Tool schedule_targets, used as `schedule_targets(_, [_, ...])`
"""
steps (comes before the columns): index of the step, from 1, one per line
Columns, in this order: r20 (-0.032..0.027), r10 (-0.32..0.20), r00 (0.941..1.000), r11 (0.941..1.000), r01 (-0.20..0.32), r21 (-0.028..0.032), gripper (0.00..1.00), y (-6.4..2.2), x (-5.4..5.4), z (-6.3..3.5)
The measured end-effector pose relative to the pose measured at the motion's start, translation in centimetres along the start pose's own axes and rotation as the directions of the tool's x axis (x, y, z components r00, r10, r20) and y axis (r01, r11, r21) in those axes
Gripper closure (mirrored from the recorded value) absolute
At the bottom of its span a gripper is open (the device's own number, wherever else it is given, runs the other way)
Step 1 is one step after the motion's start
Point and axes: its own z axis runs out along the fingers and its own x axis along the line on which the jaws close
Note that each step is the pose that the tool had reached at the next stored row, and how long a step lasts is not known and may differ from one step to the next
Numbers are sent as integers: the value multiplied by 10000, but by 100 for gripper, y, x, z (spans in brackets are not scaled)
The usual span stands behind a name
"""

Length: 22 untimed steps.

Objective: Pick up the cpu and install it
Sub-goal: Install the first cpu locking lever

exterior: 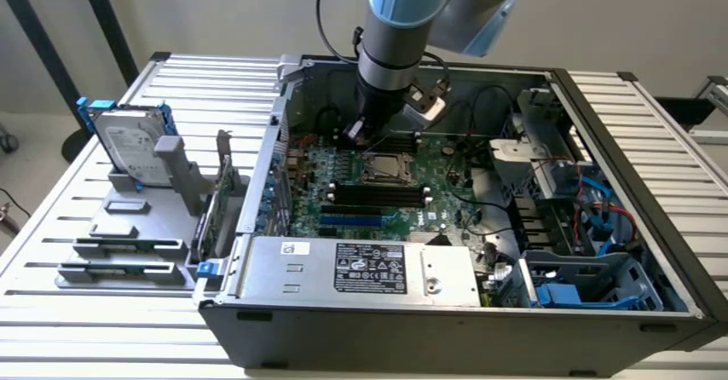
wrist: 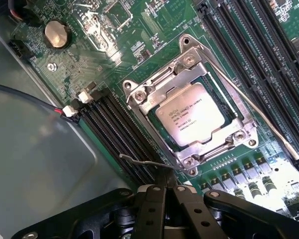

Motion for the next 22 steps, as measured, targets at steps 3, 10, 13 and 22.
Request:
schedule_targets(3, [16,-18,10000,10000,18,-3,89,4,-1,-1])
schedule_targets(10, [37,-59,10000,10000,59,-4,89,31,18,0])
schedule_targets(13, [50,-81,10000,10000,81,-6,89,42,25,5])
schedule_targets(22, [129,-148,9998,9999,148,-38,89,66,29,40])
